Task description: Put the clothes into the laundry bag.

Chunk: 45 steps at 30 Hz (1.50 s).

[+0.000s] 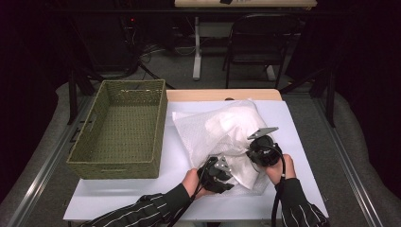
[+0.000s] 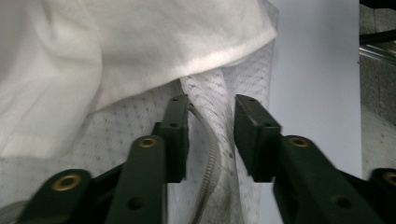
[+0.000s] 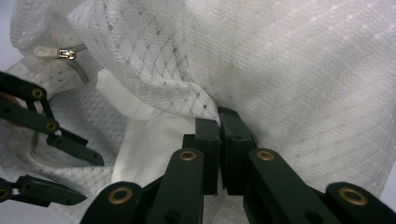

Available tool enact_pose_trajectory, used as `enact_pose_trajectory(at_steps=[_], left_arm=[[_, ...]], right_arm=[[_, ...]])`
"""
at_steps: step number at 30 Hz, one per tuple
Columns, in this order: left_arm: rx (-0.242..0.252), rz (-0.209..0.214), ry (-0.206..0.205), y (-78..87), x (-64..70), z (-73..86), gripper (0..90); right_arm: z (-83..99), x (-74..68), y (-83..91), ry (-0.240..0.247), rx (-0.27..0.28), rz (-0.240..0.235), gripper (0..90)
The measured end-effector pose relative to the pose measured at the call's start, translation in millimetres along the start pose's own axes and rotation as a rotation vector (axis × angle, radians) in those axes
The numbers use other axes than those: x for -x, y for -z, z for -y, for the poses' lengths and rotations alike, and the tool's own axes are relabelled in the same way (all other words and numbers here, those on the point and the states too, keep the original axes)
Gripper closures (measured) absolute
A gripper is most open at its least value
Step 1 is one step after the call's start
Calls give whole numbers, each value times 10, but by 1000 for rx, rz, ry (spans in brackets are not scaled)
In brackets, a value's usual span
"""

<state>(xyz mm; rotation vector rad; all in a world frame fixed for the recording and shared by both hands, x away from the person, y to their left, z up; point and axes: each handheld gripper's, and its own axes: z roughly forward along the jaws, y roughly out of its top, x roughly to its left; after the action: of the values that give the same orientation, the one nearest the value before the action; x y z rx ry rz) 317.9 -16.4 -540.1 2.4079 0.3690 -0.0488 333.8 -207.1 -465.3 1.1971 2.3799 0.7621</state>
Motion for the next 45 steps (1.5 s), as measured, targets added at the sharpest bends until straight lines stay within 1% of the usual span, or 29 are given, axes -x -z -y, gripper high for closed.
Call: enact_pose_trajectory(at_steps=[2, 3, 4, 7, 8, 9, 10, 12, 14, 16, 17, 19, 20, 21, 22, 23, 25, 28, 30, 31, 33, 34, 36, 38, 39, 42, 43, 44, 45], left_arm=[[-12, 23, 2, -45, 16, 14, 787], [-21, 42, 3, -63, 28, 20, 806], [-21, 42, 3, -63, 28, 20, 826], [-28, 75, -39, -50, 105, 28, 848], [-52, 92, -56, -17, 142, 30, 852], [-48, 100, -64, -18, 154, 41, 850], [-63, 91, -76, -10, 157, 40, 834], [-54, 66, -59, 1, 123, 27, 733], [-27, 50, -30, 7, 81, -15, 646], [6, 32, -20, -13, 74, -56, 632], [15, 38, -20, -30, 79, -67, 650], [26, 39, -18, -60, 99, -72, 741], [19, 60, -19, -89, 118, -77, 777], [0, 60, -33, -111, 144, -83, 777], [2, 81, -49, -154, 192, -72, 840], [-2, 105, -58, -176, 216, -64, 849], [-7, 109, -70, -189, 247, -56, 867], [-21, 176, -106, -211, 348, -50, 870], [-37, 200, -130, -208, 401, -51, 870], [-37, 200, -130, -208, 401, -51, 870], [-49, 229, -141, -210, 451, -42, 869], [-63, 228, -149, -188, 468, -35, 868], [-43, 249, -127, -155, 444, -10, 862], [-44, 243, -128, -125, 421, -3, 814], [-40, 234, -114, -80, 382, 7, 742], [-13, 167, -67, 133, 235, 28, 563], [-1, 146, -57, 209, 190, 32, 531], [-3, 97, -50, 321, 129, 32, 517], [14, 82, -38, 369, 79, 41, 506]], right_arm=[[3, 4, 4, 0, 1, -1, 877], [6, 6, 7, -1, 2, -1, 878], [6, 6, 7, -1, 2, -1, 878], [24, 8, 24, -6, -2, 1, 877], [38, 3, 35, -5, -3, 1, 877], [42, 2, 43, -7, -6, 1, 876], [46, 4, 48, -7, -4, 3, 877], [44, 6, 56, -8, -3, 8, 877], [37, 1, 55, -4, -2, 10, 877], [31, -6, 49, 0, -5, 11, 877], [30, -9, 48, -1, -6, 11, 877], [31, -12, 49, -5, -7, 10, 876], [38, -8, 60, -9, -6, 10, 876], [38, -8, 60, -9, -6, 10, 876], [52, 2, 73, -11, -5, 12, 877], [56, 2, 78, -15, -6, 12, 877], [62, 8, 87, -11, -9, 12, 877], [83, 17, 109, -17, -8, 16, 877], [89, 15, 118, -23, -11, 19, 877], [89, 15, 118, -23, -11, 19, 877], [99, 10, 120, -22, -12, 27, 876], [103, 10, 123, -18, -15, 26, 876], [110, 8, 126, -18, -17, 30, 876], [115, 8, 126, -19, -17, 28, 876], [117, 6, 124, -22, -17, 27, 876], [115, 1, 125, -19, -17, 27, 876], [115, 1, 125, -19, -17, 26, 876], [116, 0, 126, -20, -16, 25, 876], [115, 0, 126, -19, -17, 24, 877]])
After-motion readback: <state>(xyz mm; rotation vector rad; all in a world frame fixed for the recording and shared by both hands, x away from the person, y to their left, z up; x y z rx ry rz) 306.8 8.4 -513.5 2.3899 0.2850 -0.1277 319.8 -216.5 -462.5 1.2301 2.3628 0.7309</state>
